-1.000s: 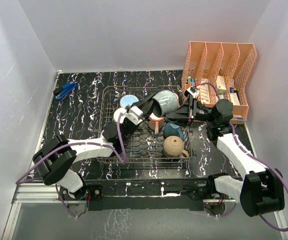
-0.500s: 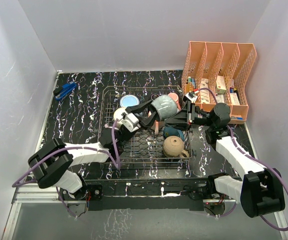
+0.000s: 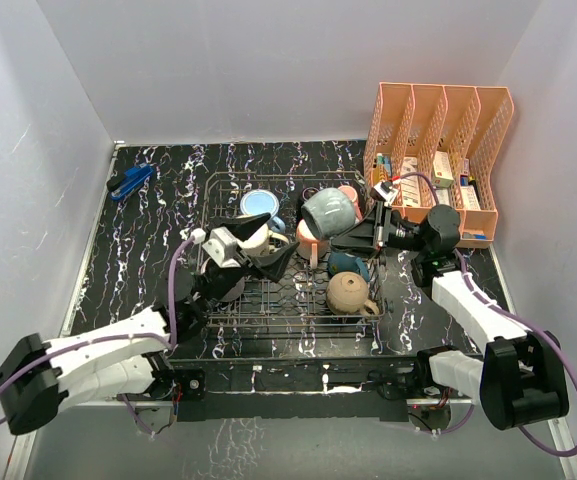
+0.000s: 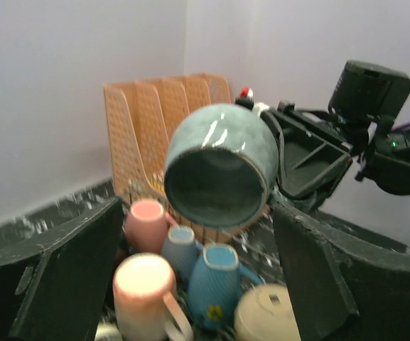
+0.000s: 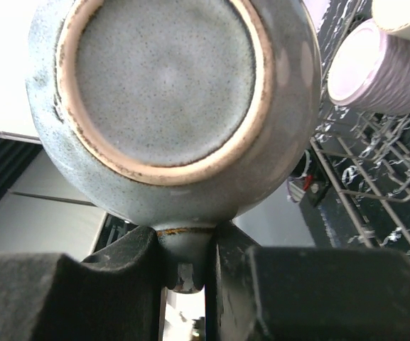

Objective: Load the cups into the dish rack
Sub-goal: Turn the cup upside down in the dish rack.

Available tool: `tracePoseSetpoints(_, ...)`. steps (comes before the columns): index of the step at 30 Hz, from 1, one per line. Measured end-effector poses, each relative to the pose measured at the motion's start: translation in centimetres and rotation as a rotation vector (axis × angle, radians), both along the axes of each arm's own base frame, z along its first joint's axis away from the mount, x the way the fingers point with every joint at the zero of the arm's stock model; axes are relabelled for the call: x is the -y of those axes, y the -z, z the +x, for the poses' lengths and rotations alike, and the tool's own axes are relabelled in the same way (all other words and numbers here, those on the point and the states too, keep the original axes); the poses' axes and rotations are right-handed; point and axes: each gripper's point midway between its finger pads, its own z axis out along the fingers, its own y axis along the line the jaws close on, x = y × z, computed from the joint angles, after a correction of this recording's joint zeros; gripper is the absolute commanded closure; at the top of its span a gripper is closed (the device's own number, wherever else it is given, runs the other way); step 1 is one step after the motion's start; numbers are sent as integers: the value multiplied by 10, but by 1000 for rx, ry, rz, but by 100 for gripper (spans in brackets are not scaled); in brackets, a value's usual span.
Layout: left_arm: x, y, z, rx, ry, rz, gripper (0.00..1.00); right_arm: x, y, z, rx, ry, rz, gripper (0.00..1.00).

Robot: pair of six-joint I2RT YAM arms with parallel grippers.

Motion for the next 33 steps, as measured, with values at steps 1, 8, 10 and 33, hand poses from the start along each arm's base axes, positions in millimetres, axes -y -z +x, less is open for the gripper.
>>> tracePoseSetpoints(1,-3,3,-1,-33,1,13,12,0,3,0,25,-3,-12,92)
tracePoseSetpoints(8,-26,11,10,-312,-62,166,6,-4,18,11,239,-65,-113,92)
tracePoseSetpoints(10,-42,-7,25,-370,-109,183,4,-7,18,14,323,-79,-140,92)
tracePoseSetpoints(33,-203,79,45,-898,-587,194,3,-81,90,8,1191,-481,-401,92)
